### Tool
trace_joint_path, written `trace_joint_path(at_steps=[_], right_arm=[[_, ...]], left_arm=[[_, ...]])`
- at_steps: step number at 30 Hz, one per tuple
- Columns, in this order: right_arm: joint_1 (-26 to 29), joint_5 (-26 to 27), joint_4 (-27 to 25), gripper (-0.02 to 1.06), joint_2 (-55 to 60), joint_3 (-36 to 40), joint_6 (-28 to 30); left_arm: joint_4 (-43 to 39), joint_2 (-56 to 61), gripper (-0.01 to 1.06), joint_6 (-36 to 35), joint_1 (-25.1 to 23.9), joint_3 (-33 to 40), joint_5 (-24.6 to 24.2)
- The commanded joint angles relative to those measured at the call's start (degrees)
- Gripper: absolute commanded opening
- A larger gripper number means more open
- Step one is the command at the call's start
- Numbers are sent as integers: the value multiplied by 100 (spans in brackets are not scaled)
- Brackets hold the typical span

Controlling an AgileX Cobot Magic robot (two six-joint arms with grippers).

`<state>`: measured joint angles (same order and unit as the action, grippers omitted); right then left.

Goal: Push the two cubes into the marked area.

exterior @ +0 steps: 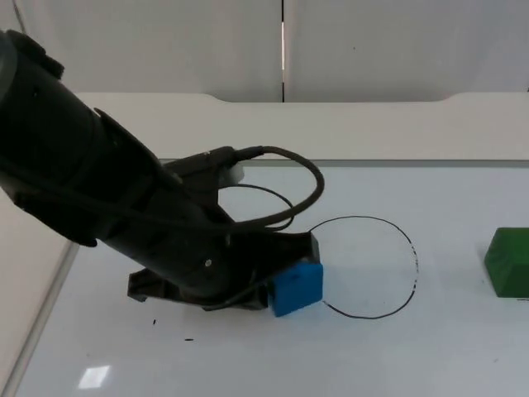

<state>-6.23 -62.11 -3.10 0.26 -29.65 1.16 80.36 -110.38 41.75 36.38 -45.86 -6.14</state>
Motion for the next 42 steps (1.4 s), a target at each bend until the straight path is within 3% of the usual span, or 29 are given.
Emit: trace_joint_path(at_steps=[1,11,42], right_arm=[[33,39,33,105,-26,21,21],[33,39,33,105,-26,21,21],[33,39,33,105,-26,21,21]], left_arm=[[124,-11,0,2,36,-62,91],[79,-335,0,107,36,-487,-207],[121,-339,0,151,113,-753,-247]])
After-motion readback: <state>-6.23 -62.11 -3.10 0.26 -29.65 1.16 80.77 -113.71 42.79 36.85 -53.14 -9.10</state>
